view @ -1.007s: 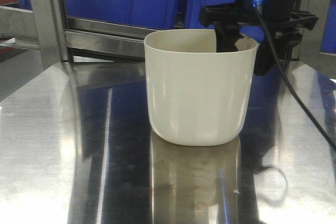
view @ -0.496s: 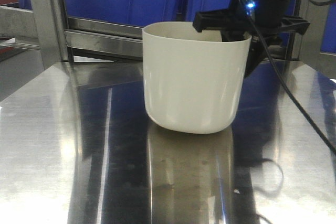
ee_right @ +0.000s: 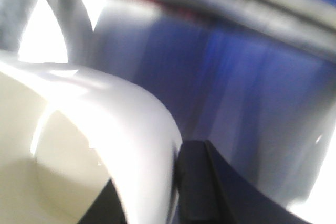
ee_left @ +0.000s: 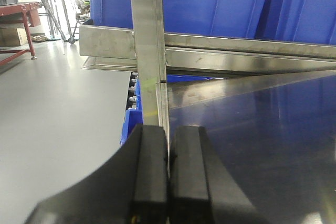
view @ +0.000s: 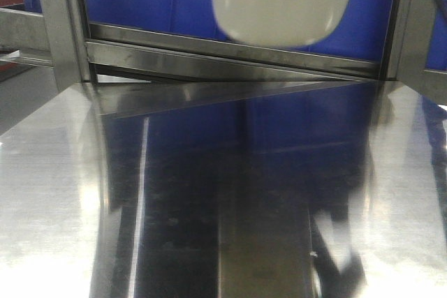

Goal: Move white bin to right shelf second layer
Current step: 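Raise the held bin with the right gripper clear of the table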

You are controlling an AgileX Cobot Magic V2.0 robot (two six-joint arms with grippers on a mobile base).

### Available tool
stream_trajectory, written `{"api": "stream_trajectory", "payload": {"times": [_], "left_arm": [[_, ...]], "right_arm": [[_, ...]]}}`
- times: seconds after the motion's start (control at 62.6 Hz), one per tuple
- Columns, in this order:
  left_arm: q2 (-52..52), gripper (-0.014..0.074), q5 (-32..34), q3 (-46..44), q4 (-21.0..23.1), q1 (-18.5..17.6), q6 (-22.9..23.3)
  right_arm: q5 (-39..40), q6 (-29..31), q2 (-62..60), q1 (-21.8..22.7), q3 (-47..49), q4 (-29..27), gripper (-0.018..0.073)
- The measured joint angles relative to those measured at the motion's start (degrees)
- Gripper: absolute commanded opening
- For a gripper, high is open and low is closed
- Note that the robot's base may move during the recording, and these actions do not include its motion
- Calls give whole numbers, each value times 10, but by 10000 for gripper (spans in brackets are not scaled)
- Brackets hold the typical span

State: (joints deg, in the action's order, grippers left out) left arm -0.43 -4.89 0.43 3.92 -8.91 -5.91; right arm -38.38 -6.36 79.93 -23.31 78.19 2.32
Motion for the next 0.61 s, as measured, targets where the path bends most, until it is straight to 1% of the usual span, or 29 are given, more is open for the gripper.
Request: {"api": "stream_trajectory", "payload": {"times": [0.128,0.224,0.352,0.416,0.607], "left_arm": [[0,85,0,0,0,0,0],[0,85,0,0,0,0,0],[0,85,0,0,0,0,0],[0,85,0,0,0,0,0],[0,85,0,0,0,0,0]], "right_arm": [[23,-4,-66,16,-39,3,57],[42,-17,-127,43,-86,4,57],[65,-23,-211,78,-171,7,57],[71,-23,-255,89,-213,7,57],[78,-23,-367,101,-317,7,57]]}}
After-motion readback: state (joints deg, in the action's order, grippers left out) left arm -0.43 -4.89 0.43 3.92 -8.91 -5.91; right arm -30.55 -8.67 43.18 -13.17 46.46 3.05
